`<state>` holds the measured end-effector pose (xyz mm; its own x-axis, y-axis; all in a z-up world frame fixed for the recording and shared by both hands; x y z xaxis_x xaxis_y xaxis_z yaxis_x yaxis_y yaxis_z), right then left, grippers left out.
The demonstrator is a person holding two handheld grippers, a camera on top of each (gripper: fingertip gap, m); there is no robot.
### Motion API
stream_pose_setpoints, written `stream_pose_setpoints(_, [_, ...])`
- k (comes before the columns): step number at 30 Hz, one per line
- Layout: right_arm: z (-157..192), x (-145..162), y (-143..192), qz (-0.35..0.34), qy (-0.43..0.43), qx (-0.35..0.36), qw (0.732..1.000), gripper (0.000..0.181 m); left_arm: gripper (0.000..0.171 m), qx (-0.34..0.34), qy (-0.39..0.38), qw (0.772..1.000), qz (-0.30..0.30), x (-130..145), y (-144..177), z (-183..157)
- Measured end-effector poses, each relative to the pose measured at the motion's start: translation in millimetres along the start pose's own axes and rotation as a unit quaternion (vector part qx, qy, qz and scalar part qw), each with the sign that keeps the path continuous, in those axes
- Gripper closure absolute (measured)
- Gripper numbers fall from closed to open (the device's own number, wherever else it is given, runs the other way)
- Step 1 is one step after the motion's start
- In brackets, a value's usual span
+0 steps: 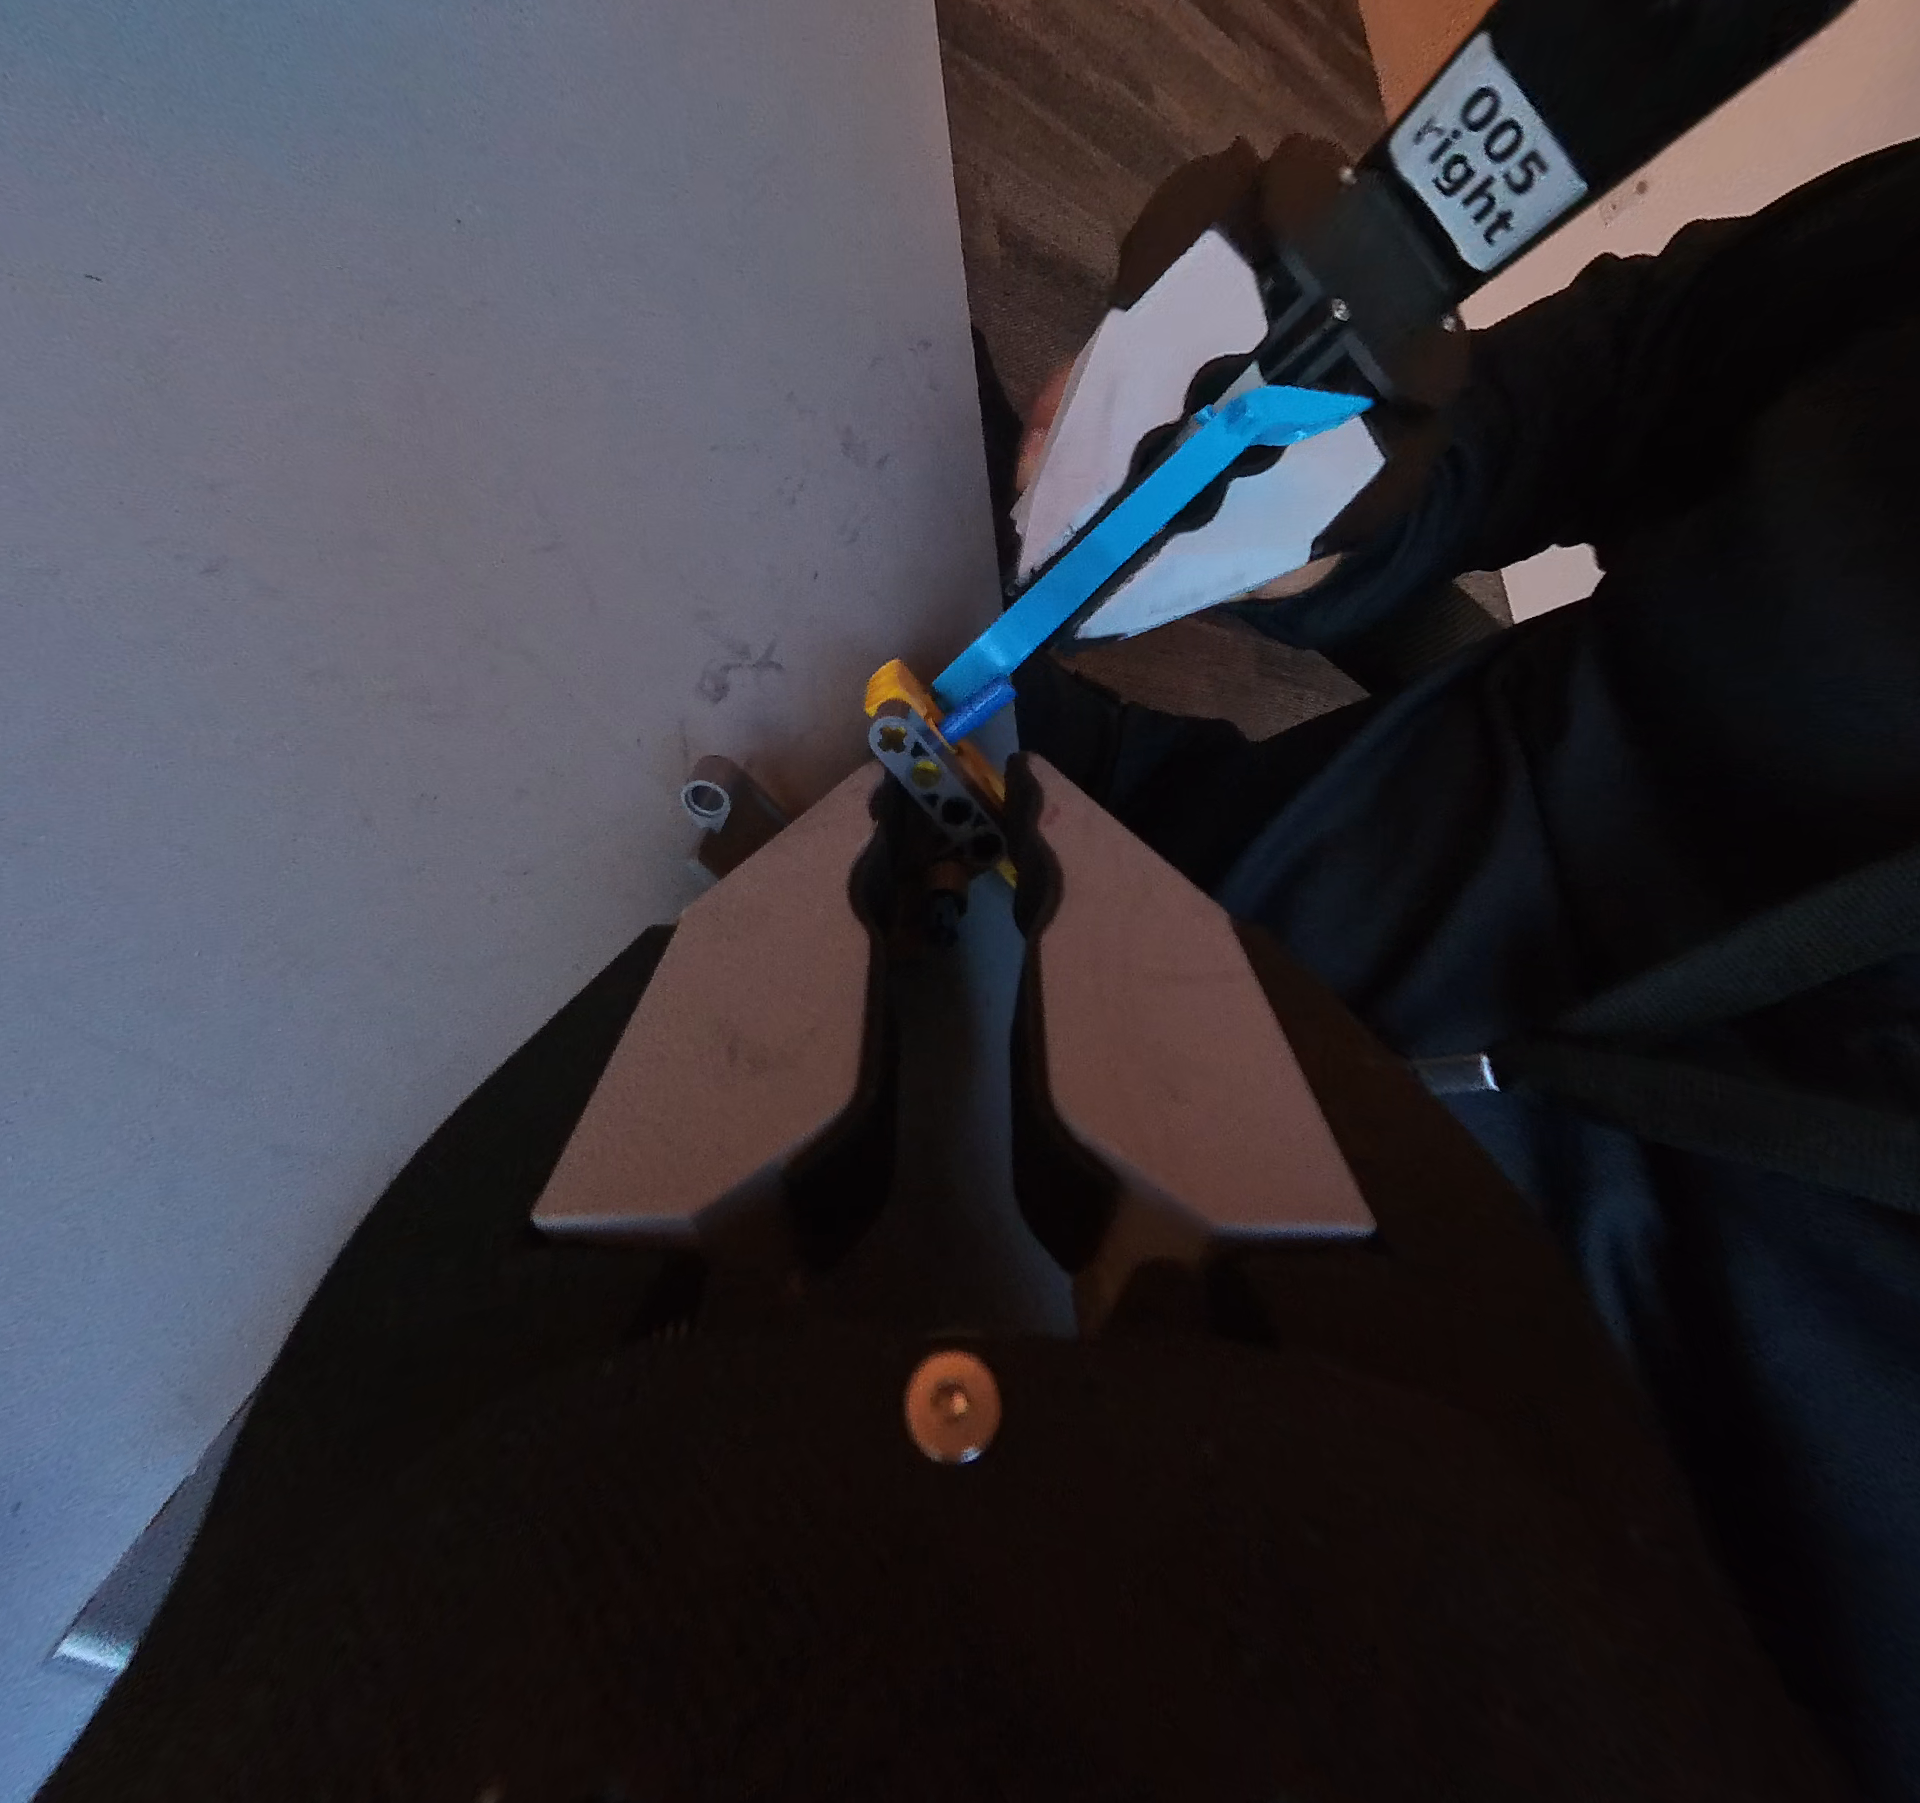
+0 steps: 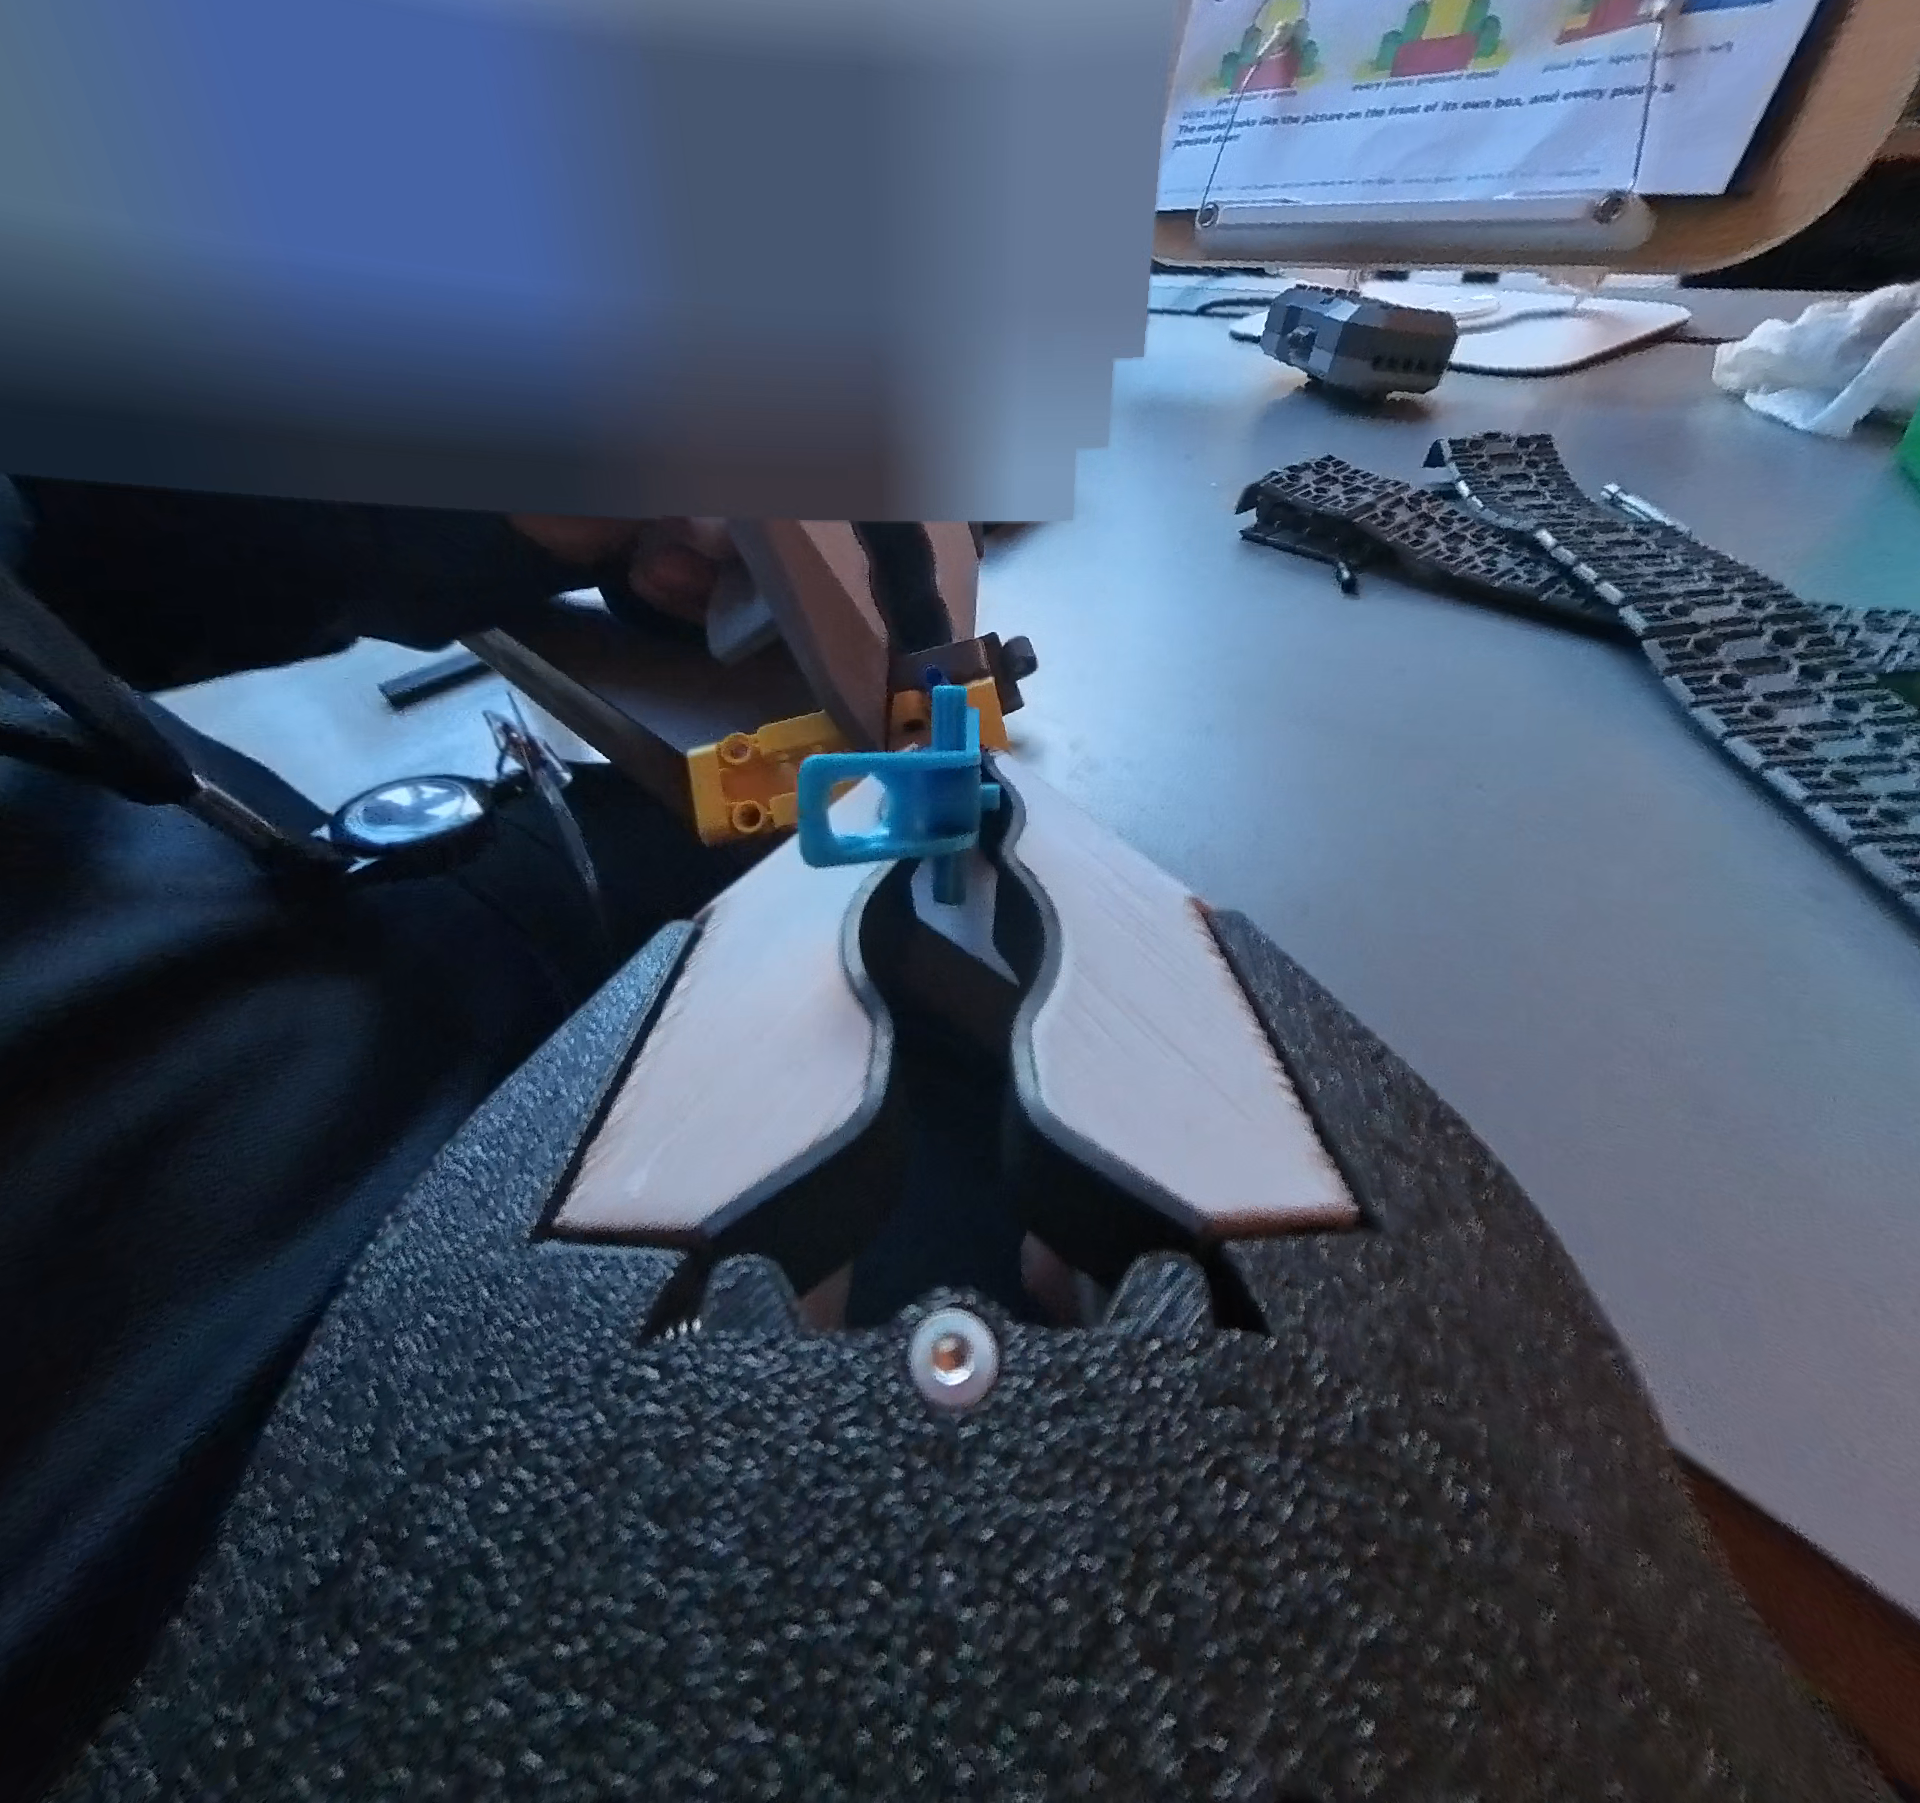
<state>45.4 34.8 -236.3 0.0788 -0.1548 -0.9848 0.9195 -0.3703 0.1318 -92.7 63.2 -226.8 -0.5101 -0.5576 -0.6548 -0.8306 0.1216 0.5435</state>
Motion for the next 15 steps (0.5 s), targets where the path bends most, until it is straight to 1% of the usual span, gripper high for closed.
stream_pose_setpoints(5, [4.4, -2.3, -1.1, 0.018, 0.066, 0.009, 0.998, 0.177, 0.154, 0.003, 0.000, 1.000, 0.002, 0.0, 0.2, -0.1])
stream_pose_setpoints(8, [7.1, -3.5, -2.5, 0.025, 0.135, 0.012, 0.990, 0.176, 0.154, 0.007, 0.000, 1.000, 0.002, 0.1, 0.5, 0.1])
stream_pose_setpoints(10, [9.7, -3.8, -3.4, 0.026, 0.216, 0.008, 0.976, 0.176, 0.154, 0.007, -0.001, 1.000, 0.003, 0.3, 1.2, -0.1])
stream_pose_setpoints(12, [11.2, -2.9, -1.9, 0.022, 0.283, -0.016, 0.959, 0.176, 0.155, 0.008, -0.015, 1.000, 0.008, 1.7, 2.1, -2.6])
stream_pose_setpoints(15, [13.6, -8.3, 2.3, 0.013, 0.328, -0.055, 0.943, 0.177, 0.156, -0.002, -0.072, 0.997, 0.009, 3.5, 3.6, -11.4])
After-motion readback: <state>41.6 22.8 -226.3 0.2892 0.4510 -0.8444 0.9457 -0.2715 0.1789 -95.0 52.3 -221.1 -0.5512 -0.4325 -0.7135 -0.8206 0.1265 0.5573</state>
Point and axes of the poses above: each gripper's, where its closed fingertips meet, y back along the fingers, x out of its underside, z = x × y across the jaws, the point moved 7 cm from there along y, back along the fingers, and after that the axes turned 2 degrees about -y, right-handed, at the moved point
